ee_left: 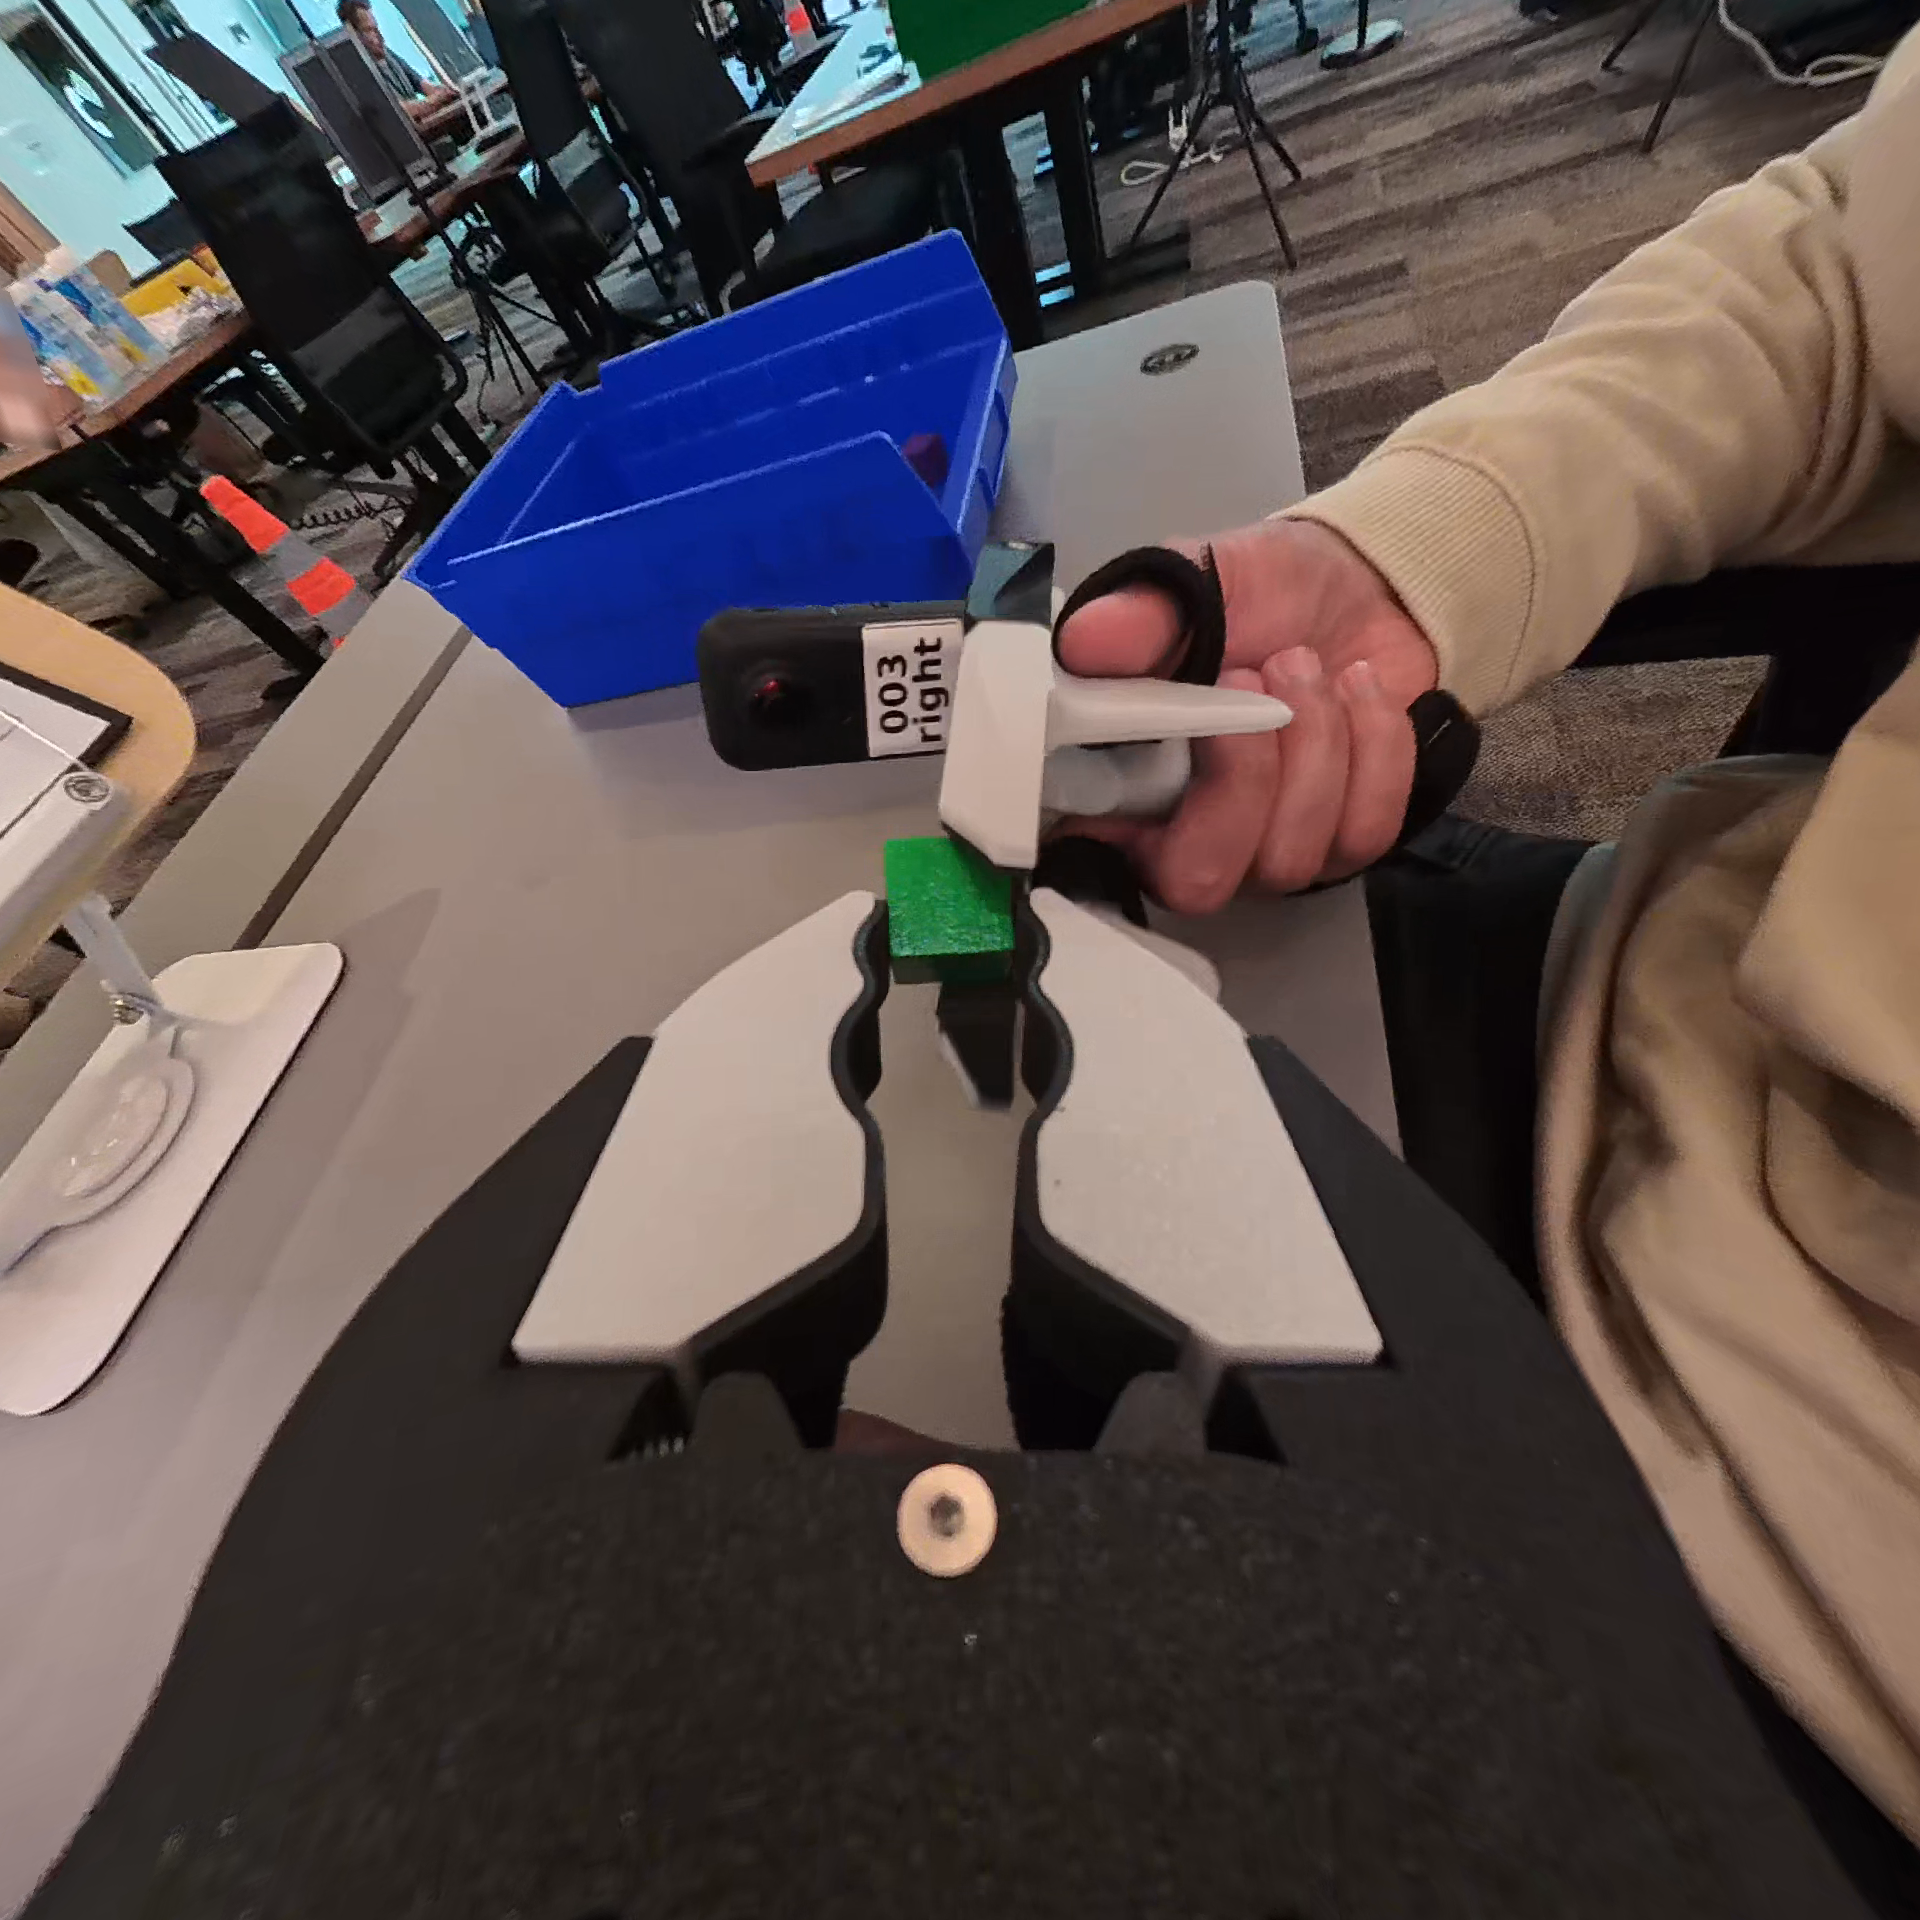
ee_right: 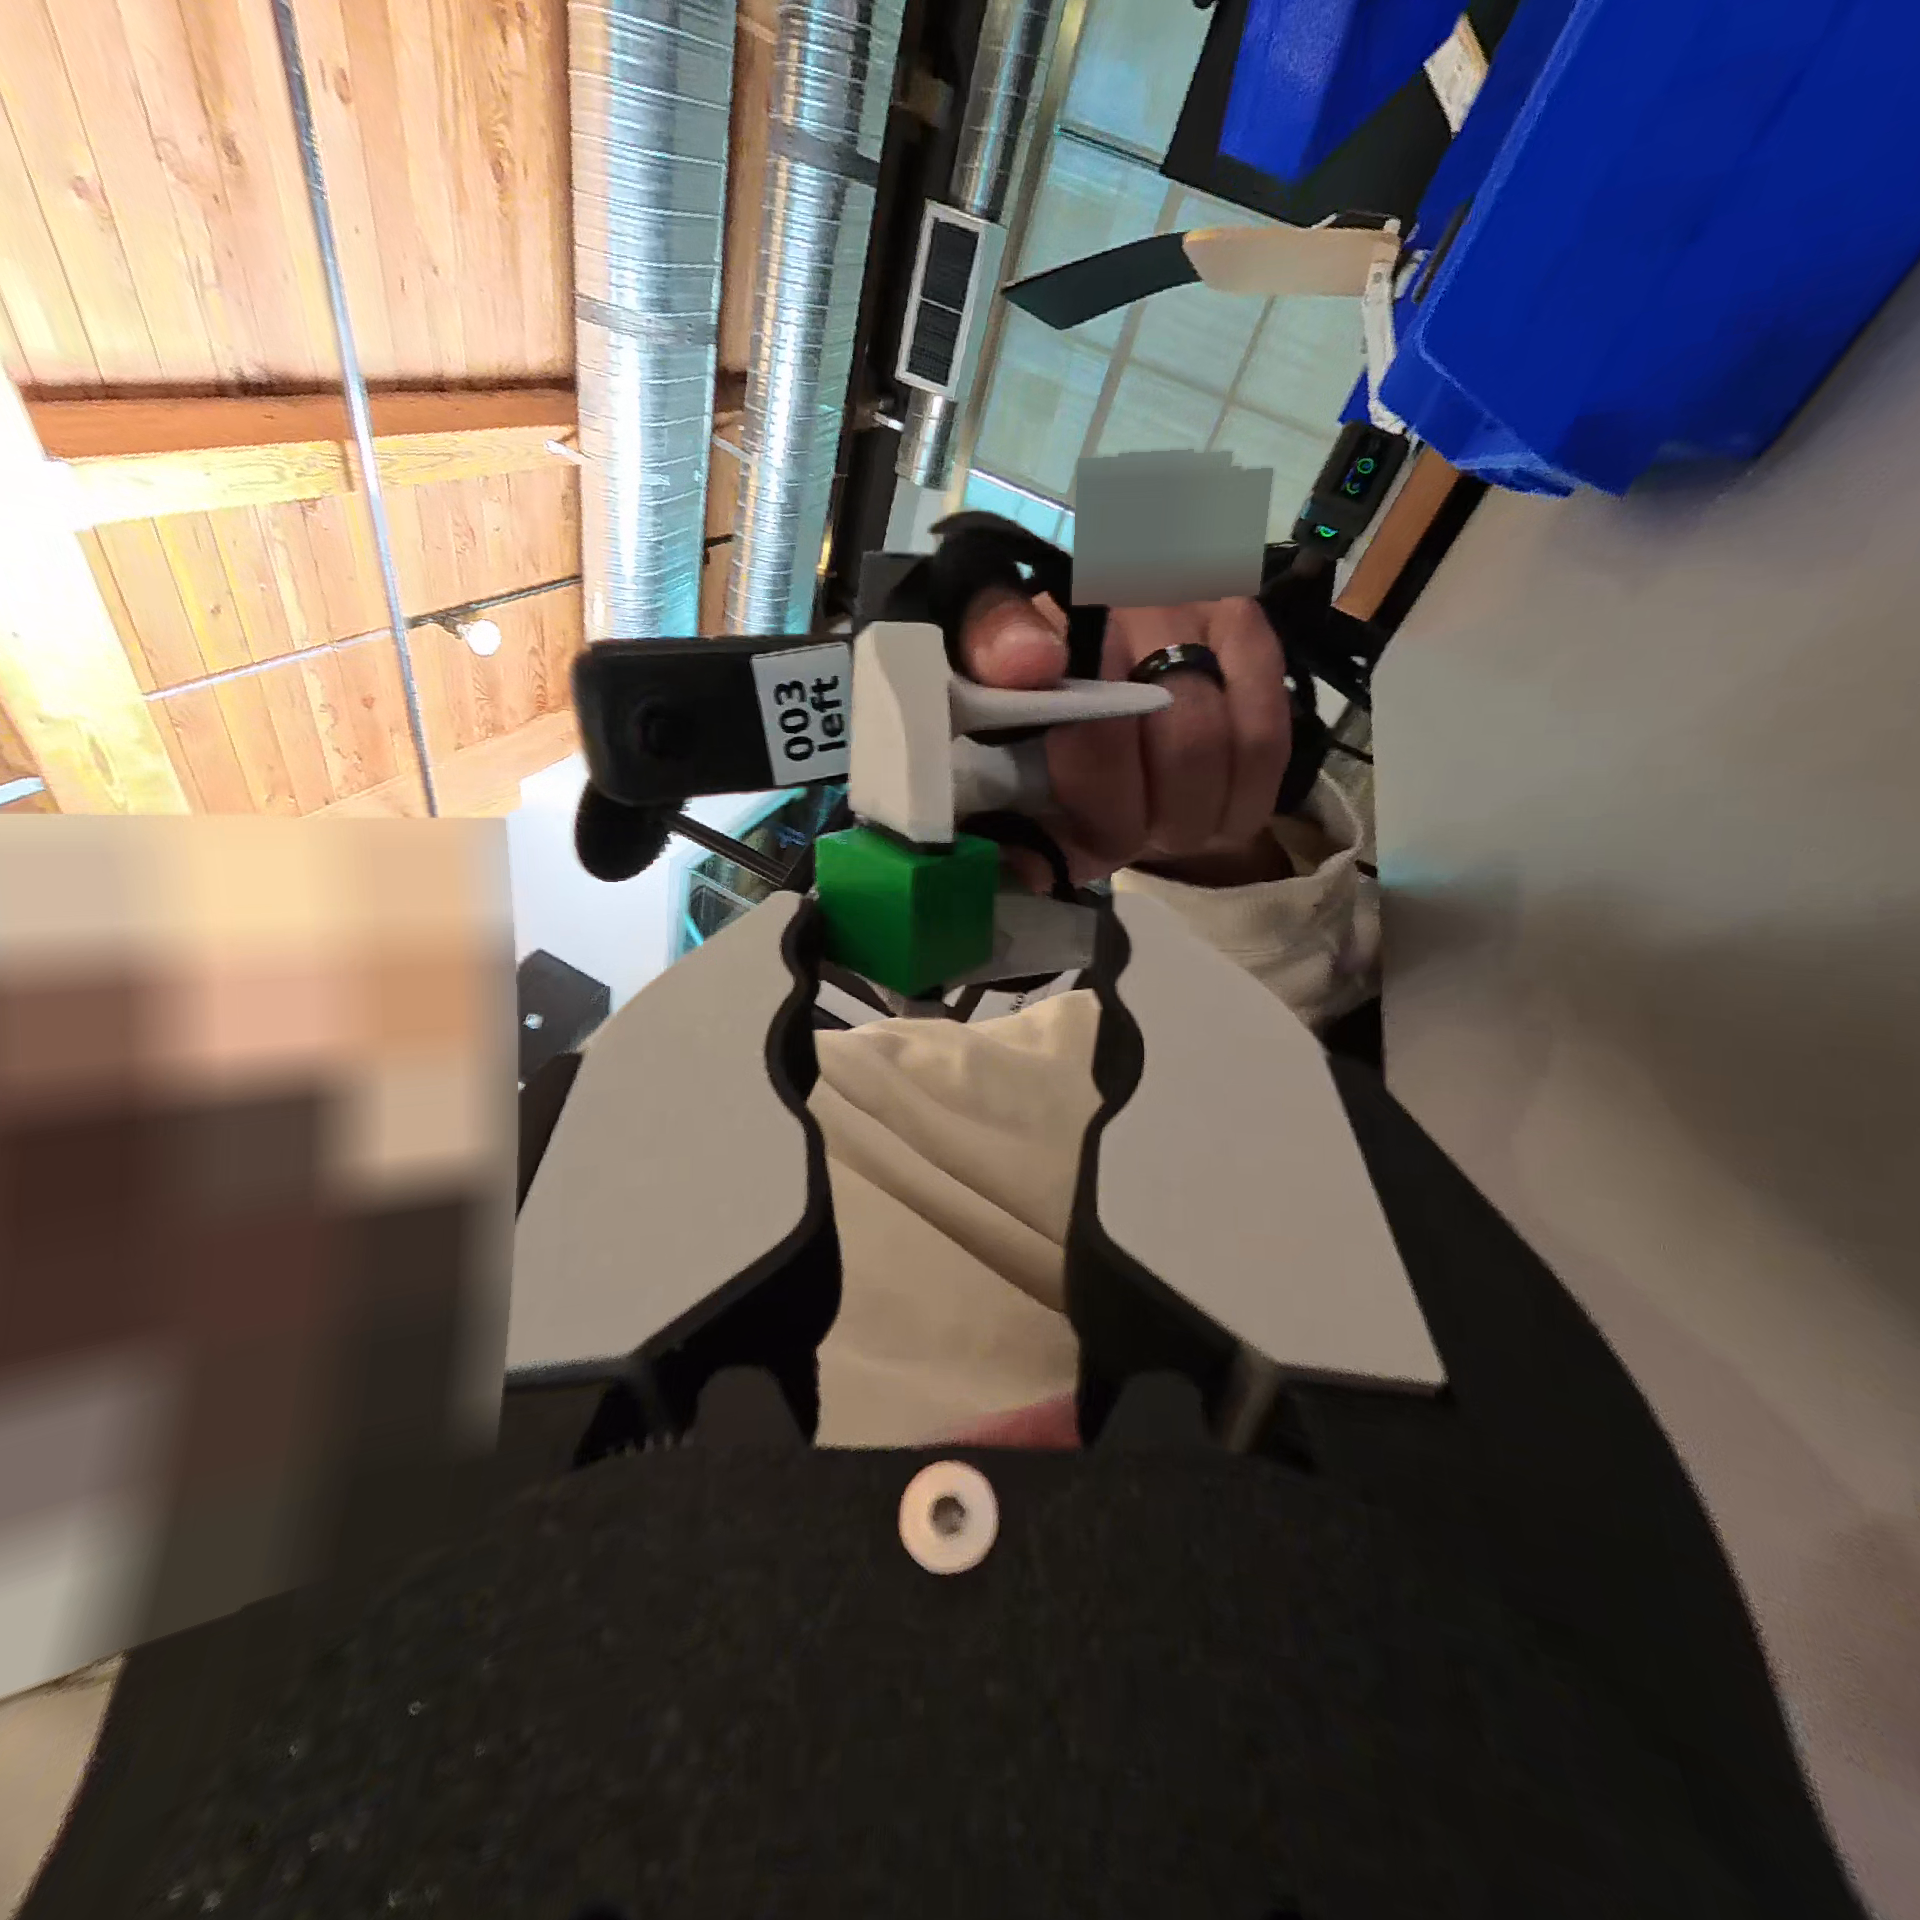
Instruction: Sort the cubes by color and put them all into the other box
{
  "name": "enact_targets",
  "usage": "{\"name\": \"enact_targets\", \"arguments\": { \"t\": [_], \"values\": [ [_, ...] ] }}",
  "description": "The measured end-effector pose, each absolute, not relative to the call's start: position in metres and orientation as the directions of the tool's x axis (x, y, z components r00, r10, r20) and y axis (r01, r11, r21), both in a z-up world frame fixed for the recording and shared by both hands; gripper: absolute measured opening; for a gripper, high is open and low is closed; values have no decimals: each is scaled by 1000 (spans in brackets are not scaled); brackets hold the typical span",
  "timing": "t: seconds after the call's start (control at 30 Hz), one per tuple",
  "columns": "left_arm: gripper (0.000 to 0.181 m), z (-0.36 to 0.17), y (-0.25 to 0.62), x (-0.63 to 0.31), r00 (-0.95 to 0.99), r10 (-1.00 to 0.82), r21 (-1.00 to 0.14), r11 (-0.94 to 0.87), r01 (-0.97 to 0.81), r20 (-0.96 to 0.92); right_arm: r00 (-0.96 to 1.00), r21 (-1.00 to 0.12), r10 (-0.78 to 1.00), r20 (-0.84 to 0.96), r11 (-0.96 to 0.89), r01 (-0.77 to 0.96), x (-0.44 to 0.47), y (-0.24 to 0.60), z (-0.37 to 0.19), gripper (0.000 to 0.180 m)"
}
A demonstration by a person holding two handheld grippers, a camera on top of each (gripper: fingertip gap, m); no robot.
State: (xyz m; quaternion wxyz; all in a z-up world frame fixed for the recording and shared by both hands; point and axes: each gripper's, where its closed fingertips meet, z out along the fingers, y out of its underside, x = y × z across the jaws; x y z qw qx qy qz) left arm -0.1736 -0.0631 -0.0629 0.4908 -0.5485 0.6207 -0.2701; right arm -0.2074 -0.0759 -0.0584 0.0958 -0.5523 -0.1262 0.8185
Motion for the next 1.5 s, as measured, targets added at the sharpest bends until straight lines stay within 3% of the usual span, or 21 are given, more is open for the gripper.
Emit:
{"name": "enact_targets", "arguments": {
  "t": [0.07,0.23,0.4,0.5,0.63,0.77,0.9,1.0,1.17,1.23,1.3,1.5],
  "values": [
    [22,-67,-62,-171,87,-939,-864,266,-427,-332,-408,-305,287,-867,-952,-21,-202,-78,-55,31],
    [22,-76,-56,-169,143,-930,-859,245,-450,-339,-332,-340,334,-882,-939,-39,-199,-73,-65,31],
    [62,-72,-61,-187,250,-922,-878,158,-451,-294,-262,-401,411,-873,-911,-95,-183,-64,-65,31],
    [61,-66,-51,-213,451,-883,-945,-29,-327,-129,-28,-562,570,-821,-817,-127,-162,-54,-80,31],
    [54,-92,-32,-256,675,-737,-960,-210,-184,31,470,-819,704,-532,-568,-76,-115,-28,-108,31],
    [52,-113,-29,-272,713,-695,-943,-293,-158,96,597,-880,686,-417,-469,-76,-87,-29,-105,31],
    [51,-108,-30,-267,694,-717,-950,-255,-182,60,672,-928,679,-295,-370,-34,-61,-24,-85,31],
    [50,-113,-34,-262,690,-723,-945,-213,-249,-19,821,-959,548,-160,-284,3,11,5,-46,31],
    [49,-115,-38,-255,679,-716,-927,-126,-354,-162,940,-826,340,10,-528,200,148,89,-71,31],
    [49,-114,-41,-251,669,-728,-930,-126,-346,-150,936,-686,349,-40,-690,228,172,118,-109,31],
    [49,-113,-44,-251,665,-735,-933,-138,-334,-129,943,-564,333,24,-774,287,195,142,-140,31],
    [49,-121,-41,-263,688,-718,-919,-193,-344,-107,918,-226,382,110,-889,397,218,153,-188,31]
  ]
}}
